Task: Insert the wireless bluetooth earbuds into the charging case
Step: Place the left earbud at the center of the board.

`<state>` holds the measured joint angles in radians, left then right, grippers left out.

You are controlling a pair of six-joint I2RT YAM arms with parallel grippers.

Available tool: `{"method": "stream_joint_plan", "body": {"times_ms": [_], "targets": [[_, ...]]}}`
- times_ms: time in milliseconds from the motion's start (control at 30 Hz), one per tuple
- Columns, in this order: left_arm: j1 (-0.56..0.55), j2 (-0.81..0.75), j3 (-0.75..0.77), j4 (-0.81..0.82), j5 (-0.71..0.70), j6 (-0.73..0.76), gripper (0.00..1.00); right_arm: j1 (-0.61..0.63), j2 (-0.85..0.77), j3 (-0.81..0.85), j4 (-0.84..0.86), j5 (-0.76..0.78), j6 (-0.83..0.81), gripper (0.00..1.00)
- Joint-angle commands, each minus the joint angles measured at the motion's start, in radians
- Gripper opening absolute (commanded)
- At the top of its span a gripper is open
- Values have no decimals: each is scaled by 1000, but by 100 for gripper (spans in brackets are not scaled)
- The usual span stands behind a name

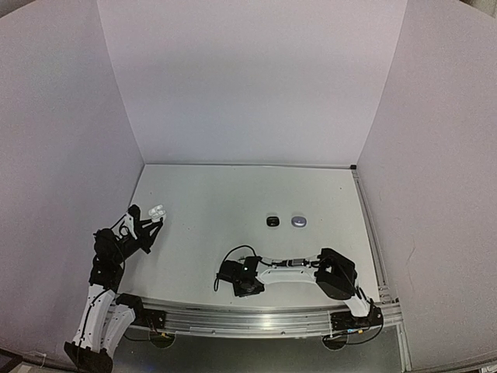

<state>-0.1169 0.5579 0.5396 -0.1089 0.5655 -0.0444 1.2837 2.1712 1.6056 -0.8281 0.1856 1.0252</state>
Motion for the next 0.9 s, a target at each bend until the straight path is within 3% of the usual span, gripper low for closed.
{"method": "stream_joint_plan", "body": {"times_ms": [0,633,867], "targets": [[2,6,39,15,13,1,0,-15,-16,41,-61,-18,-44,33],[2,6,40,5,16,3,0,-32,141,265,-254,-114,-99,32],[3,-1,40,-6,13,12,0,-32,152,261,-287,-120,-83,29]]}}
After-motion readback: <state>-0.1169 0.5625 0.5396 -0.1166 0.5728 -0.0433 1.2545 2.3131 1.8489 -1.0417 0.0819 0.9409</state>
